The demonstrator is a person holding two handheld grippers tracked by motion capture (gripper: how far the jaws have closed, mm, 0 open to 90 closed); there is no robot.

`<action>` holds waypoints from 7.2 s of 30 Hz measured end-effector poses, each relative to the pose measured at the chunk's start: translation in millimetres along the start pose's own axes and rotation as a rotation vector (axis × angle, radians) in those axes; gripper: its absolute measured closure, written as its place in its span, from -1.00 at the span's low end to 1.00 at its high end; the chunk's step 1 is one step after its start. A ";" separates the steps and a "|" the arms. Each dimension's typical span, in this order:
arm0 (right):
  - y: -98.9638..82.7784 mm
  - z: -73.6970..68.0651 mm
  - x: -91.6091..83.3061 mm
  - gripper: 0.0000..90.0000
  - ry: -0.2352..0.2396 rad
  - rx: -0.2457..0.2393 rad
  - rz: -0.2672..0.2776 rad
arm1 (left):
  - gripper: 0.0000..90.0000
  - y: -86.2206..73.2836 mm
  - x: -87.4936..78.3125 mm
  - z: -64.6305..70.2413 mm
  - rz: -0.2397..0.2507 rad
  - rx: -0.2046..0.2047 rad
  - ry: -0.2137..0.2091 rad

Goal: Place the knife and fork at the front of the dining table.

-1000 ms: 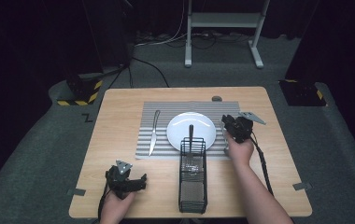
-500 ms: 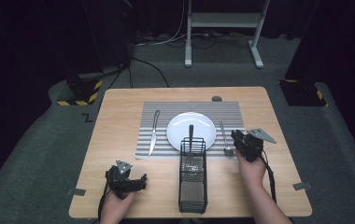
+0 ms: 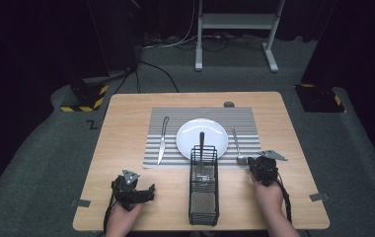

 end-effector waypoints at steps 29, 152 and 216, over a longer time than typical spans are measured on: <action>53.0 -72.1 -60.5 0.30 0.234 -0.048 0.451 | -0.99 -0.2 -0.1 0.1 -0.001 0.003 -0.003; 99.8 18.3 -35.2 0.93 0.115 -0.107 0.501 | -0.99 -0.2 0.0 0.0 -0.002 0.008 -0.004; 109.5 37.6 65.7 0.91 0.093 0.035 0.282 | -0.99 -0.5 -0.4 0.0 -0.001 0.010 -0.006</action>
Point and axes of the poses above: each handheld gripper's, and its own axes: x roughly forward along the jaws, y roughly out of its top, z roughly to its right, the point moved 5 cm from there along x, roughly forward along the jaws, and after that the axes turned 6 degrees about y, right-handed, at the moved point
